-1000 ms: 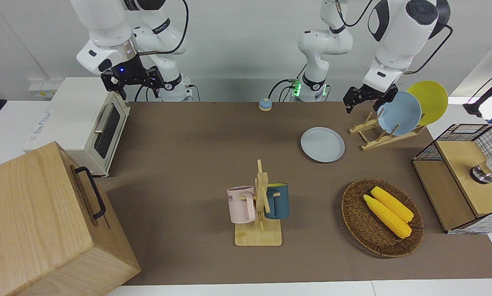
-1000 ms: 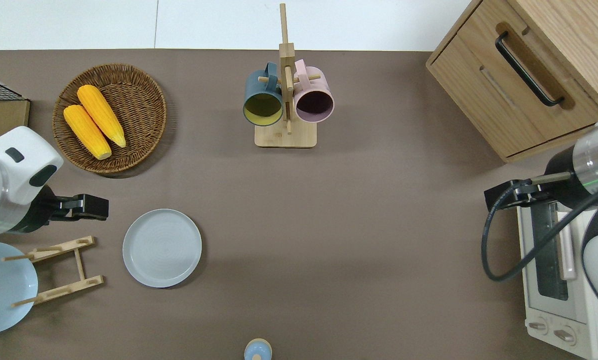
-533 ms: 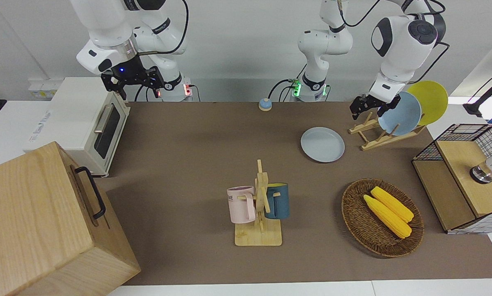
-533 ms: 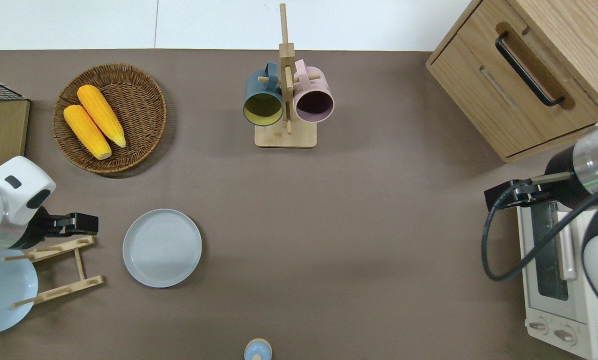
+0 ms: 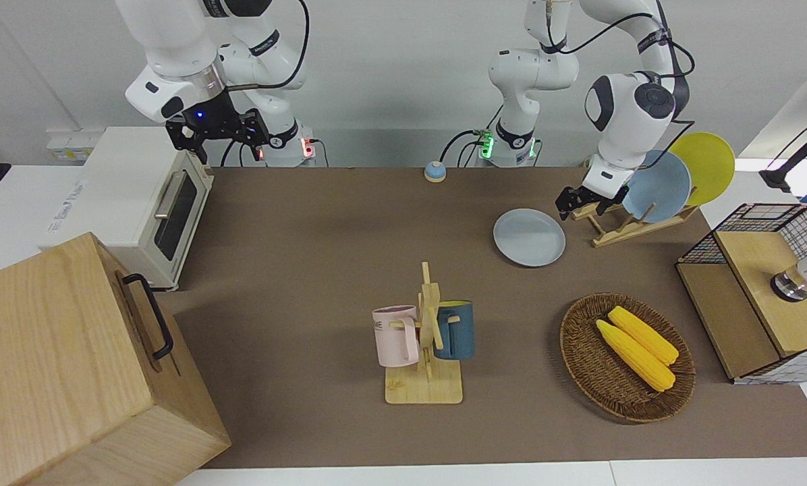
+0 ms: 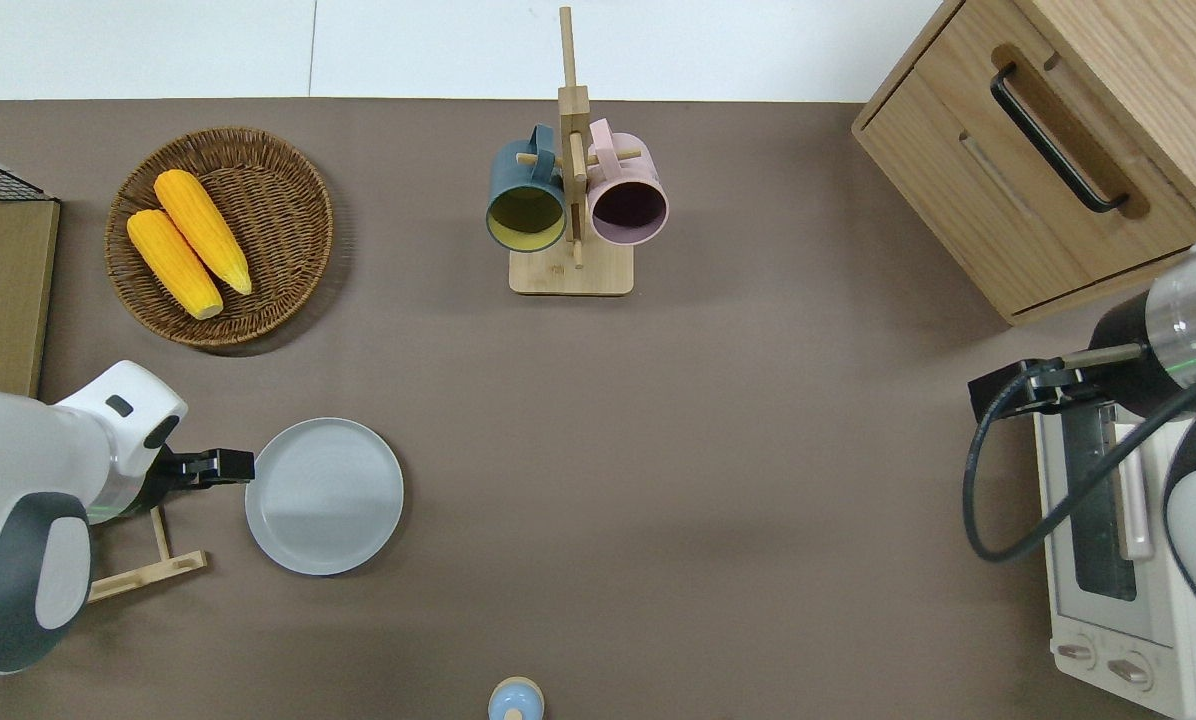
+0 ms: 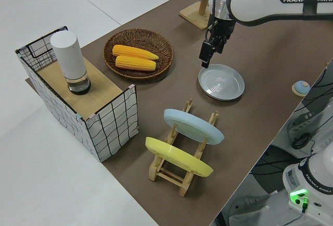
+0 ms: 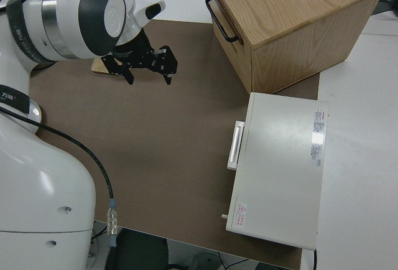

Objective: Pick gray plate from table and place it on lower plate rack with left arm
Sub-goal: 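Move the left gripper toward the gray plate's near edge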

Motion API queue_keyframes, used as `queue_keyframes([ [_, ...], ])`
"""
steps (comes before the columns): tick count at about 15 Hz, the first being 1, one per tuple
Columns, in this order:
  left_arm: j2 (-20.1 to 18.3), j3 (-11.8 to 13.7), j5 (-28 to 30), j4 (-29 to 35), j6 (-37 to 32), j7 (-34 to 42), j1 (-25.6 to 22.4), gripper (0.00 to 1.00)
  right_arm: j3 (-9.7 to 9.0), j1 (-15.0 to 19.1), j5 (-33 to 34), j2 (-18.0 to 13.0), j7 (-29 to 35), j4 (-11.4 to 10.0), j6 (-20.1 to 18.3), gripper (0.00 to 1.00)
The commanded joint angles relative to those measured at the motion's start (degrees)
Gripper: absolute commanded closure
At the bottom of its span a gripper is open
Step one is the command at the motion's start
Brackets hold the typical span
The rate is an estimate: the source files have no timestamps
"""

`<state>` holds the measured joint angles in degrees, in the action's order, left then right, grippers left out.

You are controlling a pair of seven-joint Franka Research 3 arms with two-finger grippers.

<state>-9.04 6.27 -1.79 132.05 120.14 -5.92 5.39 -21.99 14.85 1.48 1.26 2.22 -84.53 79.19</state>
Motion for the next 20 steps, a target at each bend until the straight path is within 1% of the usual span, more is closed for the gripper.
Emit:
queue_keyframes([
  [1,0.15,0.32,1.0,6.63,7.54,-1.11,-0.03,0.0,-1.21,1.32,0.37,-0.12,0.68,0.33,-0.62,0.017],
  [4,2.7,0.58,3.36,8.4,10.89,-1.11,-0.03,0.0,-1.13,1.32,0.37,-0.12,0.68,0.41,-0.62,0.017],
  [7,5.07,0.58,4.43,8.58,11.69,-1.11,-0.03,0.01,-1.21,1.32,0.37,-0.12,0.68,0.41,-0.62,0.017],
  [11,6.31,0.85,4.52,8.58,11.78,-1.02,-0.2,0.11,-1.21,1.32,0.37,-0.12,0.68,0.41,-0.62,0.017],
  [12,6.48,1.2,4.52,8.58,11.78,-1.02,-0.38,0.28,-1.13,1.32,0.37,-0.12,0.68,0.41,-0.62,0.017],
  [13,6.57,1.29,5.04,8.58,11.34,-0.93,-0.38,0.51,-1.13,1.32,0.37,-0.12,0.68,0.41,-0.62,0.017],
  [14,6.57,1.37,5.48,8.58,11.17,-0.93,-0.38,0.66,-1.21,1.32,0.37,-0.12,0.68,0.33,-0.62,0.017],
  [15,6.57,1.38,5.48,8.49,10.99,-0.93,-0.38,0.78,-1.21,1.32,0.37,-0.12,0.68,0.41,-0.62,0.017],
  [17,6.14,1.38,5.48,8.22,10.55,-0.84,-0.38,0.98,-1.21,1.32,0.37,-0.2,0.68,0.33,-0.62,0.017],
  [18,6.14,1.38,5.48,8.14,10.2,-0.76,-0.38,1.0,-1.21,1.32,0.37,-0.12,0.68,0.41,-0.62,0.017],
  [20,6.31,1.38,5.48,8.14,10.2,-0.76,-0.38,1.0,-1.21,1.32,0.37,-0.12,0.68,0.33,-0.62,0.017],
])
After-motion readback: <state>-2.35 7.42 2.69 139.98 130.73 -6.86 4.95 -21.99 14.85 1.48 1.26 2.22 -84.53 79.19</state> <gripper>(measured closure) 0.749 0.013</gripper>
